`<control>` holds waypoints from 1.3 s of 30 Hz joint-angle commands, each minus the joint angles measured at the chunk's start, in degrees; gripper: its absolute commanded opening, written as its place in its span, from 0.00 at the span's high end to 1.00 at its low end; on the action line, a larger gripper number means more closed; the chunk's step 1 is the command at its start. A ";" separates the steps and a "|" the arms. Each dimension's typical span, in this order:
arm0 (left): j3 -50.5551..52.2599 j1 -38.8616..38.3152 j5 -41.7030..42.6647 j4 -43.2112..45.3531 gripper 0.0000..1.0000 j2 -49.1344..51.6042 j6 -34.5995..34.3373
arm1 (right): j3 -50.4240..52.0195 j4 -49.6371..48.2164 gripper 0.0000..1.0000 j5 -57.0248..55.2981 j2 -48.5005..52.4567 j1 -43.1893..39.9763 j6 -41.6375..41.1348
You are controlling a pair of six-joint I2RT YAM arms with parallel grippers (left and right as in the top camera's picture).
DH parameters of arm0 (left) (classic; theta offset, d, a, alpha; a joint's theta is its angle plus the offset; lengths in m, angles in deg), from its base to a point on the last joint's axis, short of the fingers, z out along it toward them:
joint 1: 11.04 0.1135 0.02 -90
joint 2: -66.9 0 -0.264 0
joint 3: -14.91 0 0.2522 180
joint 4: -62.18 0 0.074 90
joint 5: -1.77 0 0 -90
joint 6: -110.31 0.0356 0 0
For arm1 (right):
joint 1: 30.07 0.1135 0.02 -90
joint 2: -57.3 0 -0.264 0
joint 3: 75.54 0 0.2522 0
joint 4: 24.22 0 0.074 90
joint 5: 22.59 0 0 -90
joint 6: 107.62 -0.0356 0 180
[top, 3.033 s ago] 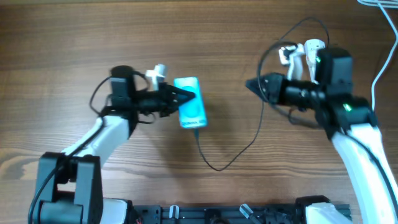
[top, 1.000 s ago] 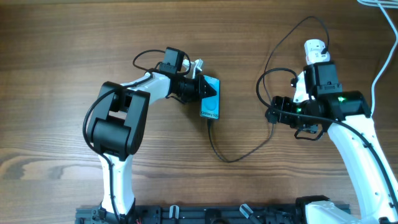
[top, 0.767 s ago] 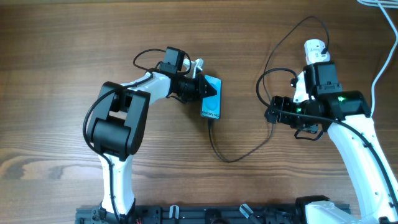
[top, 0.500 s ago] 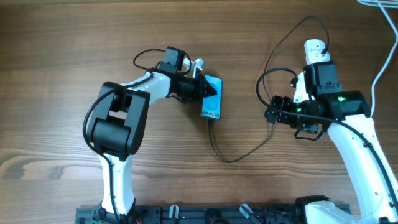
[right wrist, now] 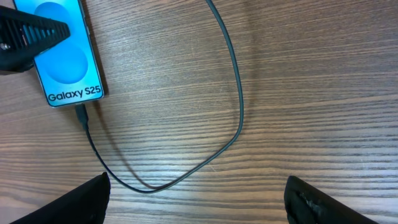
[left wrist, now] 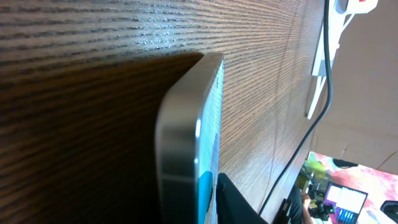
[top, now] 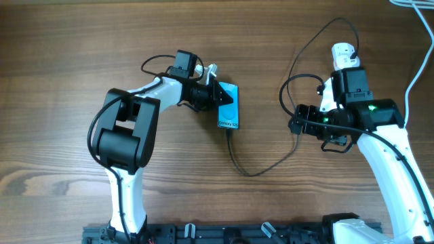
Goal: Plug charger to phone and switch on socket
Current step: 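Lower the phone flat onto the table with the left gripper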
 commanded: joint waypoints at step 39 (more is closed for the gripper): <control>0.85 3.65 -4.17 -4.26 0.60 1.79 -0.35 | -0.28 -0.33 0.09 -0.72 0.50 0.04 0.11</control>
